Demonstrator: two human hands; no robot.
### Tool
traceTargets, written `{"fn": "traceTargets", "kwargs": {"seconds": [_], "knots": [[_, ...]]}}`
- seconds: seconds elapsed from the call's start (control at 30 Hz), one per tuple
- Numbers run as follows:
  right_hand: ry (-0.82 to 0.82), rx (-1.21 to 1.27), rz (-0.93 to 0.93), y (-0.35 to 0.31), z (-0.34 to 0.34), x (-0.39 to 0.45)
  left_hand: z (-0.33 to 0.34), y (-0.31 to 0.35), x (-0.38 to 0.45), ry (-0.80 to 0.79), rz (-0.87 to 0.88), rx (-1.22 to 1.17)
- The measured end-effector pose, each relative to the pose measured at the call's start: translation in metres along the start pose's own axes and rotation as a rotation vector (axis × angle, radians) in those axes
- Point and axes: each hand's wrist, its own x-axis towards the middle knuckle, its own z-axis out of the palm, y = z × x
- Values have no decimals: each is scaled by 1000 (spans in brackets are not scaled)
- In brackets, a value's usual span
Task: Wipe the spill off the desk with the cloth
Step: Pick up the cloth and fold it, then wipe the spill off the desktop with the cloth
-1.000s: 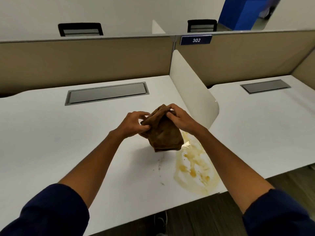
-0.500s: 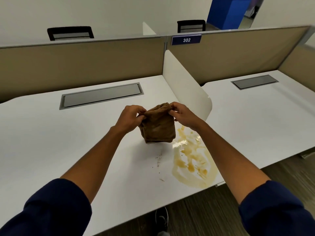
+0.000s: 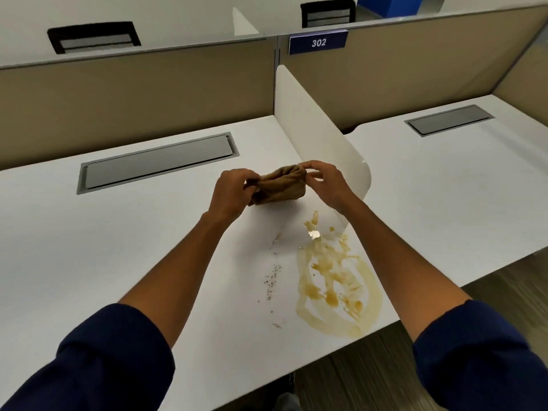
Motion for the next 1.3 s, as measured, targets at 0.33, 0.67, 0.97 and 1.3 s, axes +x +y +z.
{"fn": "traceTargets", "kwargs": {"seconds": [0.33, 0.67, 0.97, 1.3], "knots": [[-286, -254, 65, 63, 38, -100, 43, -39, -96, -348, -71, 8], [-421, -375, 115, 55, 48, -135, 38, -43, -139, -362, -97, -55], [-53, -431, 112, 39, 102, -115, 35, -81, -165, -231, -221, 89], [123, -649, 234, 42, 175, -94, 40, -134, -180, -340, -260, 494]]}}
